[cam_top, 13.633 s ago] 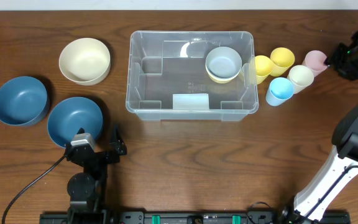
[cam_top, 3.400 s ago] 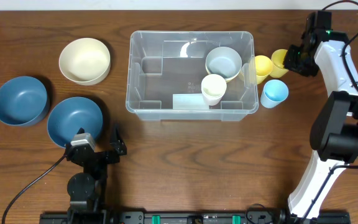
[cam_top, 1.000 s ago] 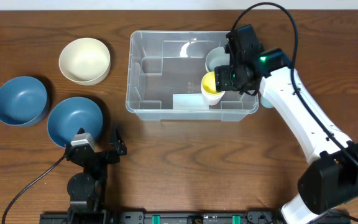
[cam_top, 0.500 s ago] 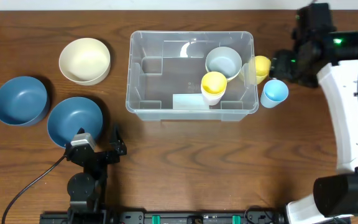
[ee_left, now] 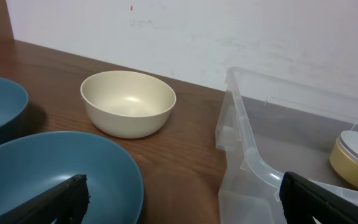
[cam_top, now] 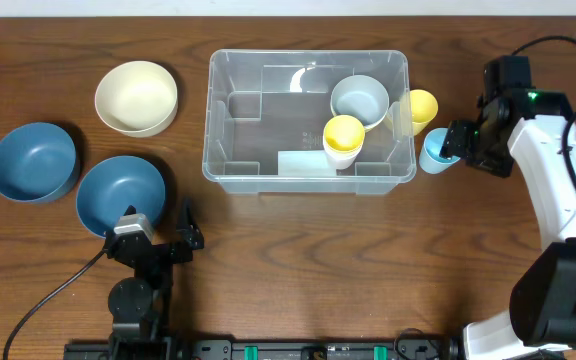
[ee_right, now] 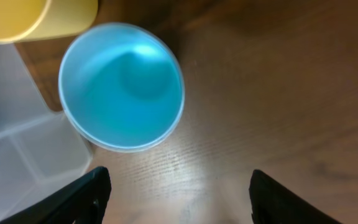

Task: Pack container
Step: 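Move the right gripper to the light blue cup and grasp it, then lift the light blue cup and carry it over the cup stack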

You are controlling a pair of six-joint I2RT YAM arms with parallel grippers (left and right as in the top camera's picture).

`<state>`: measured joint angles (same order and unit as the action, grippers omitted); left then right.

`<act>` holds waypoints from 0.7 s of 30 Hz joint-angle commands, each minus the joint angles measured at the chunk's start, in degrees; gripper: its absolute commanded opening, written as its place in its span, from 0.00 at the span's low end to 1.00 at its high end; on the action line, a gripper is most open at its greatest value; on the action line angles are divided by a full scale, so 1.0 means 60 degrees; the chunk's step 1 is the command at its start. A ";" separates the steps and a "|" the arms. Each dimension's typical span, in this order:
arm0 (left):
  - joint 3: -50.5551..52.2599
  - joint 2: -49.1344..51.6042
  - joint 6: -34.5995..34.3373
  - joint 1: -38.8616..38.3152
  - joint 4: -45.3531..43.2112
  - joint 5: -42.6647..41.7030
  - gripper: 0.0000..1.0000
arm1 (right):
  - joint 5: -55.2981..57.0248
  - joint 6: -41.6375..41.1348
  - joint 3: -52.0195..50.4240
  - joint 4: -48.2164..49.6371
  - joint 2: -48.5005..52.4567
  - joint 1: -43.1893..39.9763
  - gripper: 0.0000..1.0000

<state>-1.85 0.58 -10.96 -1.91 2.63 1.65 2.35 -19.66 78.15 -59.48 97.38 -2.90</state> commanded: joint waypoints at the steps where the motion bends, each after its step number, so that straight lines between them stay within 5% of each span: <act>1: 0.0270 -0.0058 -0.0084 0.0040 0.0240 0.0011 0.98 | 0.0036 -0.0226 -0.0532 0.0568 -0.0040 -0.0131 0.72; 14: 0.0270 -0.0058 -0.0084 0.0040 0.0240 0.0011 0.98 | 0.0153 -0.0229 -0.2080 0.2900 0.0022 -0.0219 0.59; 21: 0.0270 -0.0058 -0.0087 0.0040 0.0240 0.0011 0.98 | 0.0444 -0.0452 -0.2317 0.3220 0.0022 -0.0222 0.22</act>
<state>-1.85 0.58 -10.96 -1.93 2.63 1.65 3.38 -21.34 64.93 -40.53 97.41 -3.53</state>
